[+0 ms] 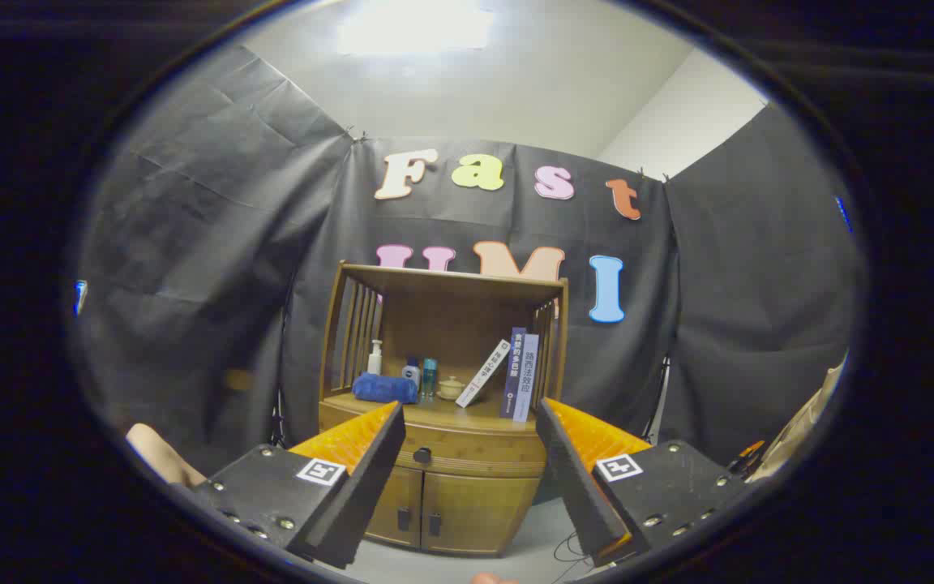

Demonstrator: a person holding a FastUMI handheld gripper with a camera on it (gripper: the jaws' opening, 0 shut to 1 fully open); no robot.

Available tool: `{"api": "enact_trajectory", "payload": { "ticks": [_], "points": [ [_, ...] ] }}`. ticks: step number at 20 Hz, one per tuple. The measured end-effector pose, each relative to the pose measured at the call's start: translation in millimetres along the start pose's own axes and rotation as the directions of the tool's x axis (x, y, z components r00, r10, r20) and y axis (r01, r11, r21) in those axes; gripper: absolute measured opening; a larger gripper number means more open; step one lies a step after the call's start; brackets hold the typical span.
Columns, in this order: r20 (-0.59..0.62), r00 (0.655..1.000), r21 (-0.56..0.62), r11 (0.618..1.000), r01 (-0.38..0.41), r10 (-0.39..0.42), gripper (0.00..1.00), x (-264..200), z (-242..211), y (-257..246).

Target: Pull open the drawer, take out the items inside it, and place them on the countertop above the cabinet.

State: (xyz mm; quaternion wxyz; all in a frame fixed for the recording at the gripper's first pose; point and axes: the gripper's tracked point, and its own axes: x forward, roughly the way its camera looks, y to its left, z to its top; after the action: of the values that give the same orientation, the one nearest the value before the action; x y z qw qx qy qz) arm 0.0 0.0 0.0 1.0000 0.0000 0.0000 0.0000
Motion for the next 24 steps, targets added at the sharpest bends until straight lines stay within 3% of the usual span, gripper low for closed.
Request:
{"api": "enact_trajectory", "payload": {
  "ticks": [16,24],
  "points": [
    [-0.041,0.999,-0.012,1.0,-0.008,0.008,0.97,19,-22,8],
    [-0.079,0.995,-0.054,0.997,-0.06,0.056,0.97,110,-81,45]
  ]
}}
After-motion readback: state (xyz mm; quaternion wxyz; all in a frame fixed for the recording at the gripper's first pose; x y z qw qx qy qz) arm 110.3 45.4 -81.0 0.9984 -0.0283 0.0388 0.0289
